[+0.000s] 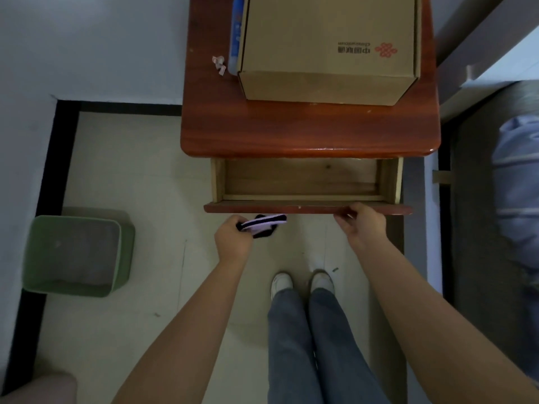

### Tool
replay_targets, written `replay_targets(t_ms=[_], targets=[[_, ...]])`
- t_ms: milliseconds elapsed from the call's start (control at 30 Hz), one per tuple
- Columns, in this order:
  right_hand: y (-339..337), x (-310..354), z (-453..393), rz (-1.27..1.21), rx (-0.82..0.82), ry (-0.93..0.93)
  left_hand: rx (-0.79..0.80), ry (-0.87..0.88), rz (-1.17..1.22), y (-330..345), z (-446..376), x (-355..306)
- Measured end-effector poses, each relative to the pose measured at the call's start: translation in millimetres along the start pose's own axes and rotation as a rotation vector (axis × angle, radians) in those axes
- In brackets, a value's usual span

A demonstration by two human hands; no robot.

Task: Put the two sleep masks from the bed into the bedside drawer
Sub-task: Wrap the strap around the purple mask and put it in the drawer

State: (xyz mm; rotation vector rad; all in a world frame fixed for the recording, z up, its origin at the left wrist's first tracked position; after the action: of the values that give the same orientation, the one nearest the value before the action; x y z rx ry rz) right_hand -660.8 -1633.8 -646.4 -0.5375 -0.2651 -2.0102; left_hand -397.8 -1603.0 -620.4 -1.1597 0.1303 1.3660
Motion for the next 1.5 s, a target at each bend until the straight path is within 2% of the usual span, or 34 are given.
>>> replay_targets(t_ms=[100,200,333,367,467,533,600,667,733,833,900,967,1067,1167,1300,1367,1400,1500], targets=[[4.2,-7.9,6.2,0.115,0.006,0.027,0.109,0.052,0.092,12.0,23.9,-25.7],[4.3,-7.7,5.0,0.153,0.023,0.047,0.114,0.08,0.193,17.6,19.1,-47.8],[-1.8,-7.1,2.1,0.309,0.049,0.117,0.205,-0.09,0.197,51.9,-17.0,-48.1],[-5.0,-7.1,0.7,0.369,0.051,0.12,0.208,-0.187,0.291,61.2,-25.8,-42.2],[-9.5,-9.0,0.8,0.436,0.062,0.089,0.106,-0.547,0.877,83.6,-34.6,-27.4],[-6.9,-16.3,3.0,0.402,0.067,0.101,-0.041,-0.614,1.118,88.8,-37.4,-23.6],[1.0,-25.4,6.1,0.366,0.076,0.122,-0.135,-0.62,1.179,88.5,-38.8,-18.9],[11.8,-31.9,8.3,0.345,0.082,0.129,-0.115,-0.665,1.041,85.7,-39.0,-15.7],[19.2,-35.7,9.4,0.326,0.075,0.124,0.0,-0.692,0.851,80.3,-37.3,-19.5],[25.3,-37.3,12.3,0.278,0.079,0.121,0.085,-0.66,0.678,61.4,-33.0,-21.5],[26.1,-33.9,14.6,0.257,0.082,0.101,0.066,-0.491,0.496,38.1,-32.5,-19.7],[25.3,-30.4,16.5,0.253,0.084,0.087,0.004,-0.236,0.226,8.4,-24.9,-21.5],[26.2,-28.3,21.0,0.212,0.094,0.087,0.025,-0.046,-0.035,-7.8,-9.1,-9.8],[27.9,-27.3,23.6,0.219,0.098,0.077,0.156,0.083,-0.156,10.1,-1.4,-6.7],[28.2,-25.0,23.9,0.205,0.104,0.072,0.075,0.338,-0.197,10.6,1.0,-42.1],[28.5,-24.8,24.5,0.2,0.125,0.068,0.112,0.447,-0.299,23.0,-8.3,-59.4],[28.3,-25.3,24.7,0.199,0.136,0.07,0.139,0.43,-0.39,31.9,-17.3,-62.4],[26.4,-26.5,23.5,0.201,0.14,0.082,0.156,0.225,-0.63,50.0,-48.7,-57.0]])
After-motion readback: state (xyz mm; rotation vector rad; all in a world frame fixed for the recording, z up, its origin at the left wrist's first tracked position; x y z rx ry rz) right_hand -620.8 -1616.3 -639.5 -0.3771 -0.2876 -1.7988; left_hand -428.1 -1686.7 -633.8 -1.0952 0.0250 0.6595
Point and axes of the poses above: each hand's wrist, its own z-axis away from the middle knuckle, its own y-axis out of the palm, x = y × z, the point moved 9 cm from there along -z, towards the middle knuckle, and after that the axes turned 12 degrees about z, right-handed, at the moved point
